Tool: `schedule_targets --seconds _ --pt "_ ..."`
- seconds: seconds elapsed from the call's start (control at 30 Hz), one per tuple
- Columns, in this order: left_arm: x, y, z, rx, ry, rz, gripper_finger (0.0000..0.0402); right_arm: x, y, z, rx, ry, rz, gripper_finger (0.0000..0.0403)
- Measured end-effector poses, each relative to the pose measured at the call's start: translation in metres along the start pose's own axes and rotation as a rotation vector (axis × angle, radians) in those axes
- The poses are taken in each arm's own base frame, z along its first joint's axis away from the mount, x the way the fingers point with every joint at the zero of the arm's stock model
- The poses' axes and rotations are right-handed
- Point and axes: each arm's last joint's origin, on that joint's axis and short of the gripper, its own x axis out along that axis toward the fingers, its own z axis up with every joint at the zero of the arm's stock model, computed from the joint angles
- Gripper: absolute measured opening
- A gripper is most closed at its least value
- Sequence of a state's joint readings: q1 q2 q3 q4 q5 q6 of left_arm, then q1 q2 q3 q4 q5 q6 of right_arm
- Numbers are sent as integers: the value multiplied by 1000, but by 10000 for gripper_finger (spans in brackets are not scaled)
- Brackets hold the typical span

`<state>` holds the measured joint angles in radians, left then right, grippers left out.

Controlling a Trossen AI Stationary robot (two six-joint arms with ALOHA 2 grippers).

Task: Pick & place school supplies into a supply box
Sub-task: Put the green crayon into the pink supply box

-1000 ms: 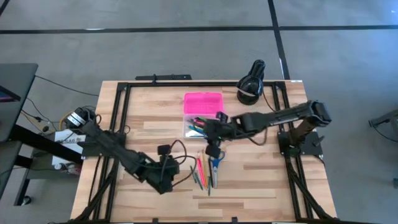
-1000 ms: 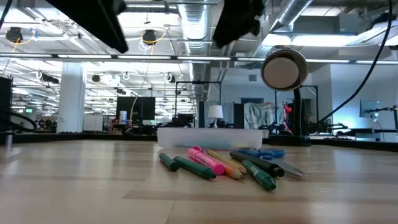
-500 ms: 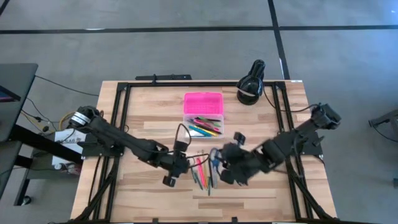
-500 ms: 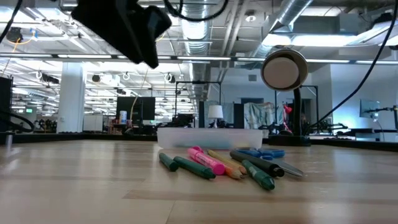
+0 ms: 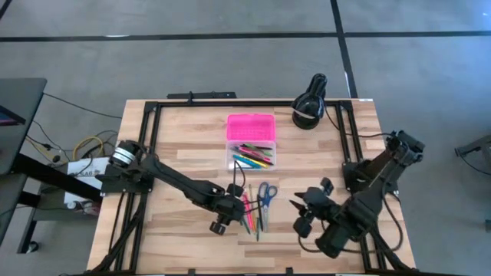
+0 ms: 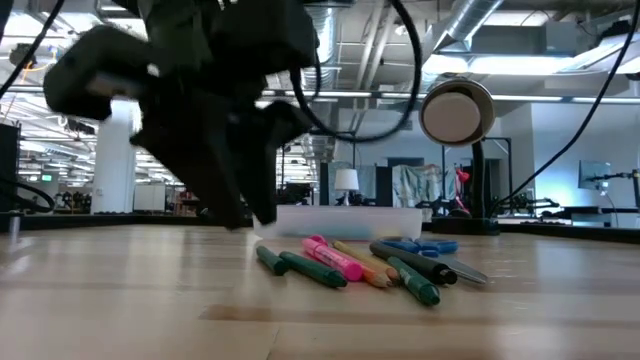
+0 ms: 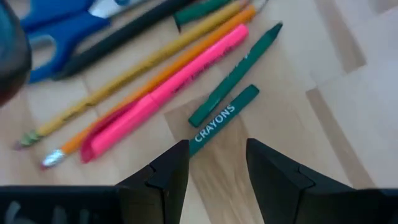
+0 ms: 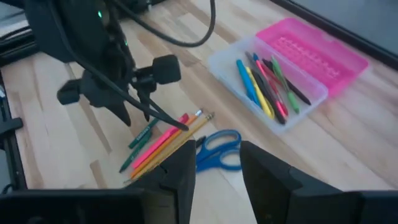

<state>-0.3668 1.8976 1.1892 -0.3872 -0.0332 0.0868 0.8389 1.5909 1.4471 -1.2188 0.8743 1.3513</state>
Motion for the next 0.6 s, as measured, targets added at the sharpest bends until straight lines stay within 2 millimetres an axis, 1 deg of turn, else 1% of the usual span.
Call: schedule_targets --seconds 0.2,0.43,0.6 --pt "5 0 1 4 -7 15 155 -11 -3 -10 57 -11 -9 118" --pt "5 1 6 70 -59 24 155 -12 -4 -11 68 -11 -13 118" --pt "7 9 4 80 -54 5 155 -12 -5 -10 63 -20 -17 118"
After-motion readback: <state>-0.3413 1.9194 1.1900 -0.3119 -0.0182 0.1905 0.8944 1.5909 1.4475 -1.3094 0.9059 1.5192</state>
